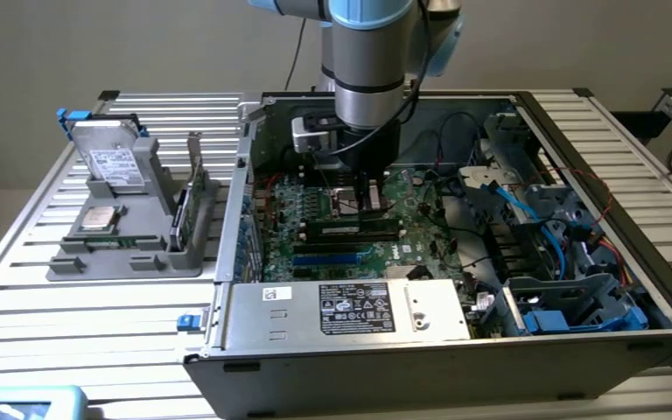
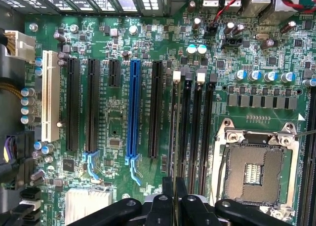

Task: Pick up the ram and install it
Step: 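Insert the ram into the slot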

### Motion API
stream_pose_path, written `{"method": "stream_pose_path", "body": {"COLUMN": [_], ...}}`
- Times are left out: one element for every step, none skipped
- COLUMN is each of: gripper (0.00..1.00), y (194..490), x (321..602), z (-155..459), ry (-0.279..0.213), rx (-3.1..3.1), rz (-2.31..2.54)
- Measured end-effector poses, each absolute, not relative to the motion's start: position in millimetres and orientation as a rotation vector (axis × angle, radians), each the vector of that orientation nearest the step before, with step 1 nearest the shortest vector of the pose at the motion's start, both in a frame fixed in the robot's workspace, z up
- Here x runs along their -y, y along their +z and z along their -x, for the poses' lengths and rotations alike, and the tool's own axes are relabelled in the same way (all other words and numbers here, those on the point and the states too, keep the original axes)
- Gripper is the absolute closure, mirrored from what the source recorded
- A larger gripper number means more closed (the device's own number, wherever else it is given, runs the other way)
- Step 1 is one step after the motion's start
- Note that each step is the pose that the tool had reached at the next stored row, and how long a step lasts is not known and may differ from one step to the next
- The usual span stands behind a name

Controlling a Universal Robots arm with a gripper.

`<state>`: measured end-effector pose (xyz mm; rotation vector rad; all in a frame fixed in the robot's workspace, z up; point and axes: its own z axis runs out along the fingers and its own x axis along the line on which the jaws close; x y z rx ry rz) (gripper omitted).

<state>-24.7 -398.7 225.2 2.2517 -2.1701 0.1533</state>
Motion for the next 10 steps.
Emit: {"method": "stream_pose_path", "body": {"gripper": [0.87,0.87,0.87,0.87,0.87,0.87,0.87,0.87,0.87,0.87], "y": [225.2,225.2,225.2,225.1,225.0,224.9,224.6,224.4,224.1,223.9], "x": [398.7,398.8,398.8,398.9,398.9,399.0,399.0,399.0,399.0,399.0], "z": [24.8,24.8,24.9,24.9,24.9,25.0,25.0,24.9,24.9,24.9], "ry": [0.153,0.153,0.153,0.154,0.154,0.154,0.154,0.154,0.154,0.154], "rx": [2.171,2.172,2.174,2.174,2.175,2.175,2.175,2.175,2.175,2.176], "rz": [-2.251,-2.249,-2.248,-2.247,-2.247,-2.247,-2.247,-2.246,-2.246,-2.246]}}
